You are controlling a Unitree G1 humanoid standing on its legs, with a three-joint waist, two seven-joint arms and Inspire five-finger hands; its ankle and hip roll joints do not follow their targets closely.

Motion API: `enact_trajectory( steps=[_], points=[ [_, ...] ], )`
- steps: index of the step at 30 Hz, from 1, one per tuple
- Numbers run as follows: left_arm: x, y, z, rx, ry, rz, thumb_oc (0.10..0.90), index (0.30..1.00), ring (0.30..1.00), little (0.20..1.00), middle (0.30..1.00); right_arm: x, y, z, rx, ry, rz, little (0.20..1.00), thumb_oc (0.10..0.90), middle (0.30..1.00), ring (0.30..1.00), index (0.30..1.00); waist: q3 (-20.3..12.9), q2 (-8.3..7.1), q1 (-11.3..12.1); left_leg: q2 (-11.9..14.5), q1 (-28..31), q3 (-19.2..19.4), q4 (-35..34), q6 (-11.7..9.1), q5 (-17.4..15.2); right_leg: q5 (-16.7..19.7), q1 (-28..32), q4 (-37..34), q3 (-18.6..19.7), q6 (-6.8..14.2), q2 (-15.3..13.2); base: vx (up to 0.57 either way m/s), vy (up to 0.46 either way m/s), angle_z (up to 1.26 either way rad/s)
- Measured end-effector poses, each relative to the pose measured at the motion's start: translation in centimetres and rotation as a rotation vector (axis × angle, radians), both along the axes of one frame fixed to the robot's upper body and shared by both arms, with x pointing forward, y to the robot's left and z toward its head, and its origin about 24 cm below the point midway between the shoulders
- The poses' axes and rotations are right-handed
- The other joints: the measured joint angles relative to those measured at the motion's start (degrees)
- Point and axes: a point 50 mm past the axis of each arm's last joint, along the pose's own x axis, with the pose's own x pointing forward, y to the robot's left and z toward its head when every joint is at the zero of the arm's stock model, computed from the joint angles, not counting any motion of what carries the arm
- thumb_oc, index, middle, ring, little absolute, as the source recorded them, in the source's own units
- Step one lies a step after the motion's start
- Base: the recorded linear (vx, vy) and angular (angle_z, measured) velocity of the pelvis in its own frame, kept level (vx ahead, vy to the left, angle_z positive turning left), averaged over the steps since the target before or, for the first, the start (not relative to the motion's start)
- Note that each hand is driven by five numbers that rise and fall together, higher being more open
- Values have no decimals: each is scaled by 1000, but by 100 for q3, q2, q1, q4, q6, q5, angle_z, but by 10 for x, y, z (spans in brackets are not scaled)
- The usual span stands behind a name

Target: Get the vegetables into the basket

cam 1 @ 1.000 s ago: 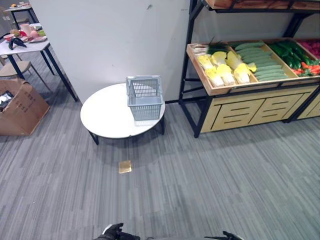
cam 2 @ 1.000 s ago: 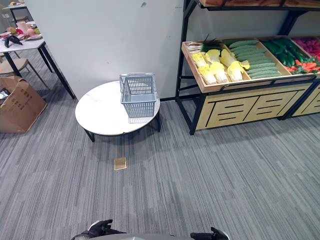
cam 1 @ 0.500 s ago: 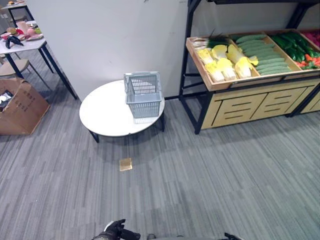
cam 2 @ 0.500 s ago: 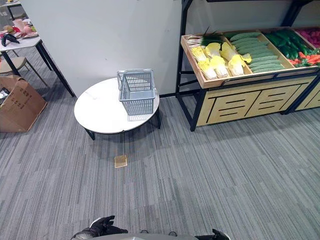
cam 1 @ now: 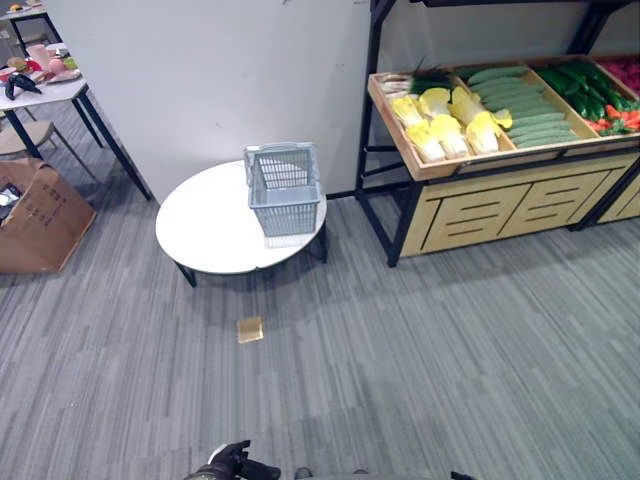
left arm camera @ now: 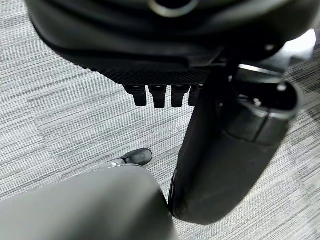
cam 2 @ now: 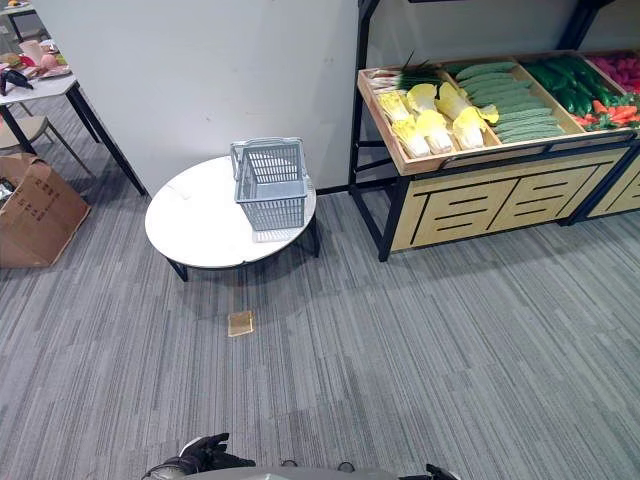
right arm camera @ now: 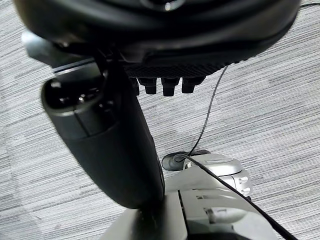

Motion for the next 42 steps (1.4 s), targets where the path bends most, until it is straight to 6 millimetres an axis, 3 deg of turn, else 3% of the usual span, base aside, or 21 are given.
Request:
enact_trajectory(
  steps=[6, 20, 26, 28, 29, 30, 31, 33, 36, 38, 40, 42],
  points=[
    [8, -6, 1, -26, -19, 15, 900, 1000, 1000, 1000, 1000, 8, -8, 3, -19, -18, 8, 1000, 900, 1000, 1000, 1000, 150, 177, -15, 23, -201, 2, 4, -32, 49, -6, -243, 120, -4, -5, 18, 3, -60, 0],
    [8, -12, 0, -58, -22, 43, 900, 1000, 1000, 1000, 1000, -2, -20, 5, -51, 33, 28, 1000, 900, 1000, 1000, 1000, 250, 299, -68, 122, -180, -101, 86, -150, 33, -38, -170, 167, -67, -185, 114, 40, -60, 2],
    [6, -12, -1, -60, -18, 52, 900, 1000, 1000, 1000, 1000, -4, -19, 5, -47, 36, 22, 1000, 900, 1000, 1000, 1000, 267, 320, -141, 138, -209, -162, 119, -209, 45, -109, -171, 200, -111, -167, 149, 17, -54, 6],
    [10, -7, 1, -55, -38, 77, 900, 1000, 1000, 1000, 1000, -1, -13, 3, -32, 22, 13, 1000, 900, 1000, 1000, 1000, 361, 169, -123, 60, -400, -177, 529, -399, 43, -210, -248, 300, -105, -304, 63, -64, -106, 6],
    [22, -4, 5, -66, -82, 138, 900, 1000, 1000, 1000, 1000, 5, -11, 3, -23, -1, 7, 1000, 900, 1000, 1000, 1000, 478, 20, -27, -83, -970, -326, 1406, -453, 56, -290, -514, 617, -71, -374, -59, -18, -96, 5],
    [32, -3, 8, -75, -116, 170, 900, 1000, 1000, 1000, 1000, 9, -11, 4, -23, -10, 7, 1000, 900, 1000, 1000, 1000, 602, -115, 45, -182, -1319, -392, 1980, -613, 112, -316, -645, 789, -58, -398, -195, 72, -79, 3],
    [35, -2, 9, -83, -130, 194, 900, 1000, 1000, 1000, 1000, 9, -12, 4, -28, -9, 8, 1000, 900, 1000, 1000, 1000, 663, -188, 114, -188, -1493, -399, 2298, -639, 68, -264, -633, 775, -65, -414, -257, 148, -52, -2],
    [36, -2, 9, -99, -139, 236, 900, 1000, 1000, 1000, 1000, 8, -15, 5, -38, -4, -1, 1000, 900, 1000, 1000, 1000, 684, -158, 156, -116, -1681, -480, 2633, -641, 41, -322, -557, 774, -49, -471, -236, 200, -4, 7],
    [33, -4, 8, -122, -133, 305, 900, 1000, 1000, 1000, 1000, 7, -18, 6, -39, -13, -60, 1000, 900, 1000, 1000, 1000, 717, -140, 159, -35, -1638, -399, 1531, -579, 2, -326, -561, 680, 18, -485, -253, 324, 56, 0],
    [33, -9, 7, -144, -129, 323, 900, 1000, 1000, 1000, 1000, 12, -26, 9, -58, -29, -69, 1000, 900, 1000, 1000, 1000, 776, 75, 214, 14, -1607, -545, -58, -823, 268, -308, -365, 491, 192, -465, -169, 382, 91, 3],
    [35, -16, 6, -174, -141, 350, 900, 1000, 1000, 1000, 1000, 11, -35, 11, -79, -28, -94, 1000, 900, 1000, 1000, 1000, 822, 208, 301, 38, -1820, -906, -60, -909, 370, -310, -211, 365, 317, -443, -102, 521, 138, -39],
    [35, -20, 6, -203, -154, 424, 900, 1000, 1000, 1000, 1000, 17, -42, 15, -95, -42, -122, 1000, 900, 1000, 1000, 1000, 776, 315, 561, 268, -1900, -478, -53, -897, 381, -468, -105, 378, 818, -314, -113, 598, 198, -116]
  ],
)
